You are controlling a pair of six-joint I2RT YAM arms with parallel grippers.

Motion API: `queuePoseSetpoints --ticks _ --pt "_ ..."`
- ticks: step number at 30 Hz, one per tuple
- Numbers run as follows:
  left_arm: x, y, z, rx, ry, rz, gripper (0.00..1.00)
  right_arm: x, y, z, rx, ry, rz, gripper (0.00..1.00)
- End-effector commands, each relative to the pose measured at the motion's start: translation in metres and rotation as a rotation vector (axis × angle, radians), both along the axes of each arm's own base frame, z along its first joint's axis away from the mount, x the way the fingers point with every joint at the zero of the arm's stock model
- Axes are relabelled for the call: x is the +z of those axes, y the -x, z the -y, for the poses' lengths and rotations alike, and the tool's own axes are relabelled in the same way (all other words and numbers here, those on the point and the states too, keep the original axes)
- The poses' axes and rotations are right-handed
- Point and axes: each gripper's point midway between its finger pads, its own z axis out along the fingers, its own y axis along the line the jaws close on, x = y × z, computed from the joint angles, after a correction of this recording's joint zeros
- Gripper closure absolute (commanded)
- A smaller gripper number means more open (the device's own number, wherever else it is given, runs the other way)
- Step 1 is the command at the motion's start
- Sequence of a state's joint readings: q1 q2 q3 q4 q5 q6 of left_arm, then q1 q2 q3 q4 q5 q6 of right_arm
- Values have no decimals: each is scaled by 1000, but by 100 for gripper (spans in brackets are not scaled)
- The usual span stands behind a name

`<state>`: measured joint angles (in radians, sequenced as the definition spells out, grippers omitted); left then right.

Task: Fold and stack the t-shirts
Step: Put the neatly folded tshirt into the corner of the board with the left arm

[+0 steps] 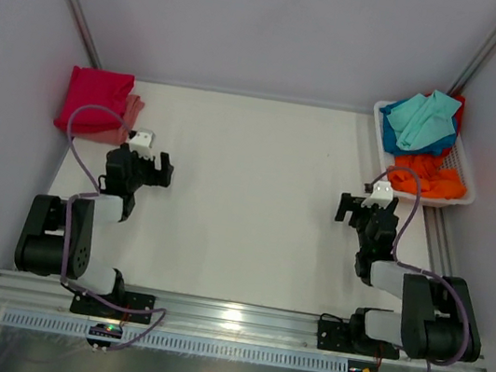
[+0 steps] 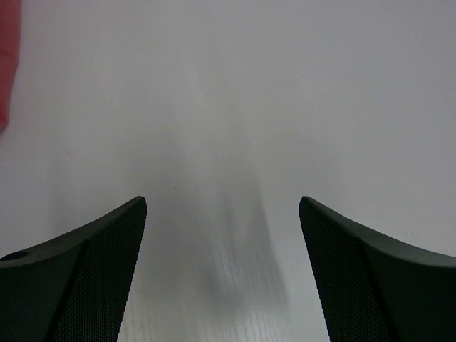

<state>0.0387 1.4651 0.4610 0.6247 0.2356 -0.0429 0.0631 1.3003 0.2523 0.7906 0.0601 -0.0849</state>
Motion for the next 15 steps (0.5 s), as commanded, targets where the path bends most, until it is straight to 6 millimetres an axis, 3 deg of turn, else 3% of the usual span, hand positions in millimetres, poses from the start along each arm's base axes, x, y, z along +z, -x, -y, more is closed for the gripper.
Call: queuePoseSetpoints --ticks 1,2,3,4,5,7,9,15 --pt "19 -9 -4 15 -24 96 11 37 -3 7 -37 0 202 1" --pt "22 -8 -7 36 -25 112 11 55 -3 5 -21 1 303 1" --pt "23 -7 -13 78 -30 128 11 47 11 -2 25 6 330 1" --pt "26 -1 -14 92 -16 178 10 54 16 -4 46 22 371 1" --pt "24 3 -14 93 -14 197 9 46 19 -11 89 23 334 1" --pt "12 12 -13 95 -19 213 8 45 16 -10 78 20 324 1" --pt "22 9 -13 99 -23 240 5 46 13 -9 75 15 330 1" --pt "22 6 -13 103 -20 240 1 44 11 -9 73 16 307 0"
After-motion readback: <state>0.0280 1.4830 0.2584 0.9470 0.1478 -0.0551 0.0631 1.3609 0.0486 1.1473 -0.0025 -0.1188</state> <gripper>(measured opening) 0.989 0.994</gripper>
